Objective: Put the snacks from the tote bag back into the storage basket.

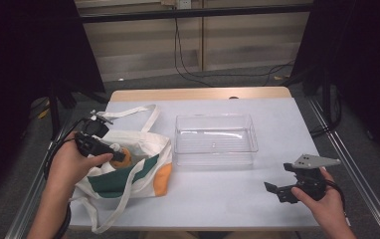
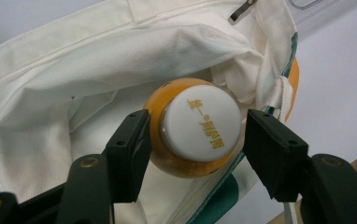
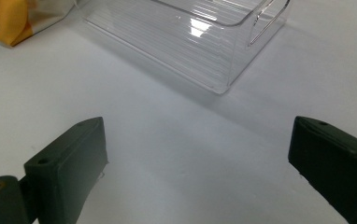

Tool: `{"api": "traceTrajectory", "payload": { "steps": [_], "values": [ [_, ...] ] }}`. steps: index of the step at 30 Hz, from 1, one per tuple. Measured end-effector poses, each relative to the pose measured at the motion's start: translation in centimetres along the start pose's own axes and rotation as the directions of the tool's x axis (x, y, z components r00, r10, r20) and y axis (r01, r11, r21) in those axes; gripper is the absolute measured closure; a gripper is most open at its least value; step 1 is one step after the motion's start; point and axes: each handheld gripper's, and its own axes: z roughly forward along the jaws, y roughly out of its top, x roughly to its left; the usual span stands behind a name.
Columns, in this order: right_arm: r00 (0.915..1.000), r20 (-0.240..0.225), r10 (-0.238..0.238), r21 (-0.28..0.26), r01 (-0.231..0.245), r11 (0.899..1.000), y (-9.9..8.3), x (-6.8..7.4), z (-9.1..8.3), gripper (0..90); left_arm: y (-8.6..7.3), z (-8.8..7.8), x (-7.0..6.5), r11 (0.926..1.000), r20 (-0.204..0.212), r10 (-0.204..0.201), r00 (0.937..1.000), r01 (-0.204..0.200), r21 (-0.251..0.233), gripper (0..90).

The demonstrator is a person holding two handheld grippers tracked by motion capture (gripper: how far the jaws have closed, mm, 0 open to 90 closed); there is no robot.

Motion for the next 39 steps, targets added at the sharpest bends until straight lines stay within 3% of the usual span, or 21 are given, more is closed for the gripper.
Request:
{"api": "traceTrajectory", "payload": {
  "steps": [1, 3, 5, 15, 21, 39],
  "values": [
    [1.0000, -0.003, 0.001, -0.001, -0.001, 1.000, 0.0, 0.0, 0.0, 4.3, 0.1, 0.0, 0.1, 0.9999, -0.003, 0.011, 0.9999, -0.011, 0.004, 42.2],
    [1.0000, -0.003, 0.001, -0.001, -0.001, 1.000, 0.0, 0.0, 0.0, 4.3, 0.2, 0.1, -0.1, 0.9999, -0.005, -0.014, 0.9999, 0.014, 0.004, 42.5],
    [1.0000, -0.002, 0.000, 0.001, 0.000, 1.000, 0.0, 0.0, 0.0, 4.3, 0.3, 0.1, 0.0, 0.9999, 0.000, -0.001, 1.0000, 0.001, 0.014, 44.0],
    [1.0000, -0.003, 0.001, 0.001, -0.001, 1.000, 0.0, 0.0, 0.0, 4.3, 1.0, -0.2, 0.1, 0.9987, -0.009, -0.006, 0.9999, 0.006, 0.050, 52.6],
    [1.0000, -0.005, 0.001, 0.001, -0.001, 1.000, 0.0, 0.0, 0.0, 4.3, 1.2, -0.1, 0.1, 0.9979, -0.009, -0.008, 0.9999, 0.009, 0.064, 53.0],
    [1.0000, -0.006, -0.001, 0.001, 0.001, 1.000, 0.0, 0.0, 0.0, 4.3, 2.4, -0.4, 0.0, 0.9851, 0.002, 0.019, 0.9998, -0.019, 0.171, 58.8]
  ]
}}
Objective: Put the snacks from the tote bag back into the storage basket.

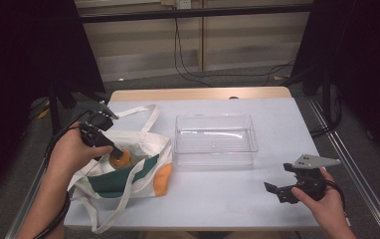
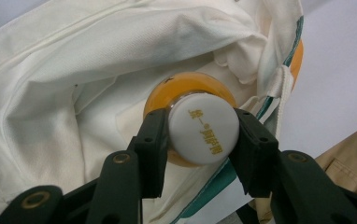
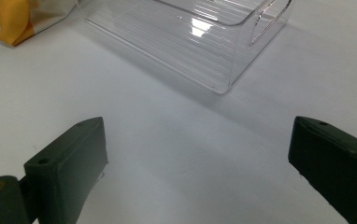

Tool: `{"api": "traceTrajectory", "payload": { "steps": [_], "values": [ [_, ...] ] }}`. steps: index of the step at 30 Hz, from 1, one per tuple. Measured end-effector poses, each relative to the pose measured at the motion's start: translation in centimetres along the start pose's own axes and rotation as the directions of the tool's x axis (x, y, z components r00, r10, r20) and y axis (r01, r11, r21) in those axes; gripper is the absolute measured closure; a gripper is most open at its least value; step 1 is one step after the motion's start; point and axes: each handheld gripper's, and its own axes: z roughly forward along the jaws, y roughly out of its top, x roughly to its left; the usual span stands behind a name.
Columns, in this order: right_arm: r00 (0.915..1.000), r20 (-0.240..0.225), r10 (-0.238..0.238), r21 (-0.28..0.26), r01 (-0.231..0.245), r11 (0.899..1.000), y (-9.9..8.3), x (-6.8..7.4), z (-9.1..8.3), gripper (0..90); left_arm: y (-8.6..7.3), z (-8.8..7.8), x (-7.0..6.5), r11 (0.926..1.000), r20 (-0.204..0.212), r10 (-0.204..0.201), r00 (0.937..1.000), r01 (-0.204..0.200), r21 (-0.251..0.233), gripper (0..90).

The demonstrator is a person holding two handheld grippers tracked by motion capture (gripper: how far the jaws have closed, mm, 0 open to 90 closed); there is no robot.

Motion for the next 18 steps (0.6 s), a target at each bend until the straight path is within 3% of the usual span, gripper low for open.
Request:
{"api": "traceTrajectory", "payload": {
  "steps": [8, 18],
  "values": [
    [1.0000, -0.001, 0.000, 0.001, 0.000, 1.000, 0.00, -0.01, 0.03, 4.3, 0.40, -0.15, -0.30, 0.9990, -0.007, 0.023, 0.9997, -0.023, 0.038, 59.1],
    [1.0000, -0.001, 0.002, -0.001, -0.002, 1.000, 0.06, -0.01, 0.06, 4.3, 0.87, -0.82, -0.30, 0.9984, -0.003, 0.015, 0.9999, -0.015, 0.055, 59.2]
  ]
}}
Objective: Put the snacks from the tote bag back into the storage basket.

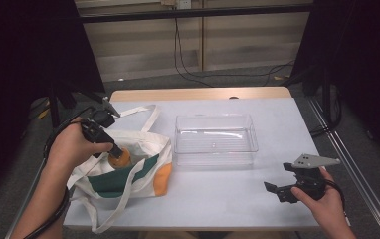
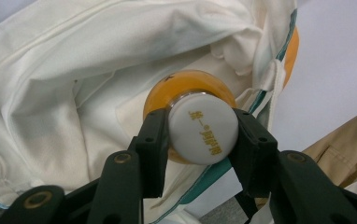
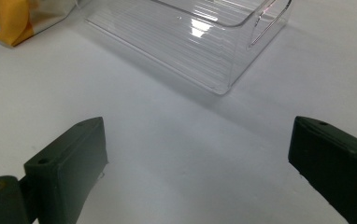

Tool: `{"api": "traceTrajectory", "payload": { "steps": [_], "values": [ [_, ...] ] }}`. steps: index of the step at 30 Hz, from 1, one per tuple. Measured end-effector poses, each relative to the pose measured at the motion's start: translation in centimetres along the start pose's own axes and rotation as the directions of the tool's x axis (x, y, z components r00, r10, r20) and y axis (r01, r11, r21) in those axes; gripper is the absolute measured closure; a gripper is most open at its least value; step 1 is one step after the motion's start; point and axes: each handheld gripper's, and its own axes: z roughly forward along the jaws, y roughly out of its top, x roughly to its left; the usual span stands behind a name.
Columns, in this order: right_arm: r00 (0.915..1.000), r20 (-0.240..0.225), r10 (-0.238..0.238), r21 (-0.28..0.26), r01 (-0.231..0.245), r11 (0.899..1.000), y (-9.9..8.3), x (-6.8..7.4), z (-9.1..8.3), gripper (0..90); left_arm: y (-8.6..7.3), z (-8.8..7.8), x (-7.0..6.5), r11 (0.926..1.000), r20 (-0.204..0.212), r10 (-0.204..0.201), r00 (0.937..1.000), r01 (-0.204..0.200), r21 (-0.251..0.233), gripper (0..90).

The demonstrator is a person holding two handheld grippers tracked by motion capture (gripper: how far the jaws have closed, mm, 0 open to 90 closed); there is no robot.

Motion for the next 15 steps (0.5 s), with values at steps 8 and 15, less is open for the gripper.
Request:
{"api": "traceTrajectory", "payload": {
  "steps": [8, 15],
  "values": [
    [1.0000, 0.001, -0.004, 0.000, 0.004, 1.000, 0.0, 0.1, 0.0, 4.3, 0.5, -1.4, -0.6, 1.0000, -0.004, 0.005, 1.0000, -0.005, 0.008, 59.2],
    [1.0000, 0.003, -0.006, 0.000, 0.006, 1.000, 0.1, 0.0, -0.1, 4.2, 1.2, -3.3, -1.1, 0.9995, -0.025, 0.021, 0.9995, -0.020, 0.026, 59.2]
  ]
}}
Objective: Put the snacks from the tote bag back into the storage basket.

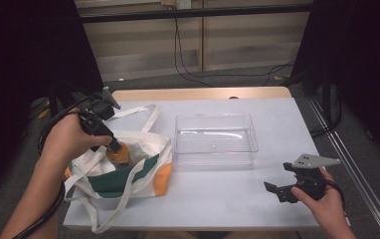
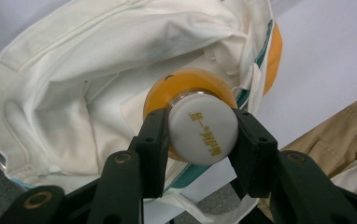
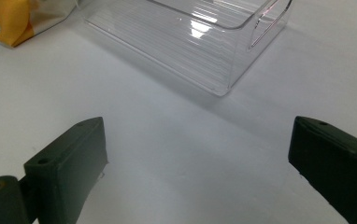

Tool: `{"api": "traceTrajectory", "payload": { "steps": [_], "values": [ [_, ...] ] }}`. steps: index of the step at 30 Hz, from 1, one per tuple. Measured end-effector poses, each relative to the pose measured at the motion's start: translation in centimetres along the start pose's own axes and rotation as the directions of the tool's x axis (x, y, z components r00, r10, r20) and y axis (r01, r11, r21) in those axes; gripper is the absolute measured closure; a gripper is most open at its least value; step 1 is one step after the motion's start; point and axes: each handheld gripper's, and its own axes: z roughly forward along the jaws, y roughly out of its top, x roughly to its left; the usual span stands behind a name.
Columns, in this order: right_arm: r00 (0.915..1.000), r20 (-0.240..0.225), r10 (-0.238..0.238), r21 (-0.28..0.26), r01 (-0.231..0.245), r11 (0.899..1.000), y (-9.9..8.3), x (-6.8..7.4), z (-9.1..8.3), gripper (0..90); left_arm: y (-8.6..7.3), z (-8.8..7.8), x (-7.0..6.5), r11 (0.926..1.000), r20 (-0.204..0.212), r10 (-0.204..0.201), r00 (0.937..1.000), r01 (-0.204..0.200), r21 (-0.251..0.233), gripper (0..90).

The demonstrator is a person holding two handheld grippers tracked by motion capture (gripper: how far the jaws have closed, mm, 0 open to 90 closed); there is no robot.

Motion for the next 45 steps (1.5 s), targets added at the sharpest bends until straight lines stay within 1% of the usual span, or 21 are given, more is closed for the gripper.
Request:
{"api": "traceTrajectory", "payload": {
  "steps": [4, 11, 13, 14, 18, 19, 23, 29, 38, 39, 44, 45],
  "values": [
    [1.0000, -0.001, 0.001, -0.002, -0.001, 1.000, 0.0, 0.0, 0.0, 4.3, 0.4, -1.0, 0.0, 0.9999, -0.003, -0.001, 1.0000, 0.001, 0.011, 59.2],
    [1.0000, -0.001, 0.001, -0.002, -0.001, 1.000, 0.0, 0.0, -0.1, 4.3, 0.9, -2.3, -0.2, 0.9992, -0.017, 0.016, 0.9997, -0.015, 0.036, 59.2],
    [1.0000, 0.001, 0.001, -0.004, -0.001, 1.000, 0.0, 0.0, 0.0, 4.3, 1.1, -2.7, -0.2, 0.9989, -0.013, 0.018, 0.9998, -0.017, 0.045, 59.2],
    [1.0000, 0.001, 0.001, -0.004, -0.001, 1.000, 0.0, 0.0, -0.1, 4.2, 1.2, -2.8, -0.2, 0.9991, -0.006, 0.014, 0.9999, -0.014, 0.040, 59.2],
    [1.0000, 0.000, 0.000, -0.004, 0.000, 1.000, 0.1, 0.1, 0.0, 4.2, 1.6, -3.6, -0.6, 0.9987, -0.009, 0.023, 0.9997, -0.022, 0.045, 59.2],
    [1.0000, -0.001, -0.004, -0.004, 0.004, 1.000, 0.1, 0.1, 0.0, 4.2, 1.7, -3.8, -0.6, 0.9982, -0.017, 0.030, 0.9994, -0.030, 0.052, 59.2],
    [1.0000, 0.001, -0.003, -0.004, 0.003, 1.000, 0.1, 0.1, 0.0, 4.2, 2.2, -4.7, -0.9, 0.9986, -0.017, 0.030, 0.9994, -0.029, 0.045, 59.3],
    [1.0000, -0.001, -0.005, -0.007, 0.005, 1.000, 0.0, 0.1, 0.0, 4.2, 2.8, -6.3, -1.2, 0.9988, -0.031, 0.032, 0.9990, -0.030, 0.039, 59.3],
    [1.0000, -0.001, -0.006, -0.009, 0.006, 1.000, 0.0, 0.1, 0.0, 4.2, 3.6, -7.5, -1.8, 0.9981, -0.040, 0.043, 0.9983, -0.041, 0.047, 59.3],
    [1.0000, 0.000, -0.005, -0.008, 0.005, 1.000, 0.0, 0.1, 0.0, 4.2, 3.8, -7.8, -1.9, 0.9982, -0.038, 0.042, 0.9984, -0.041, 0.044, 59.3],
    [1.0000, -0.005, -0.005, -0.004, 0.005, 1.000, 0.0, 0.1, 0.0, 4.2, 4.2, -8.2, -2.0, 0.9984, -0.034, 0.038, 0.9987, -0.037, 0.043, 59.3],
    [1.0000, -0.004, -0.007, -0.004, 0.007, 1.000, 0.0, 0.1, 0.0, 4.2, 4.3, -8.3, -2.0, 0.9980, -0.035, 0.044, 0.9984, -0.042, 0.047, 59.3]
  ]
}}
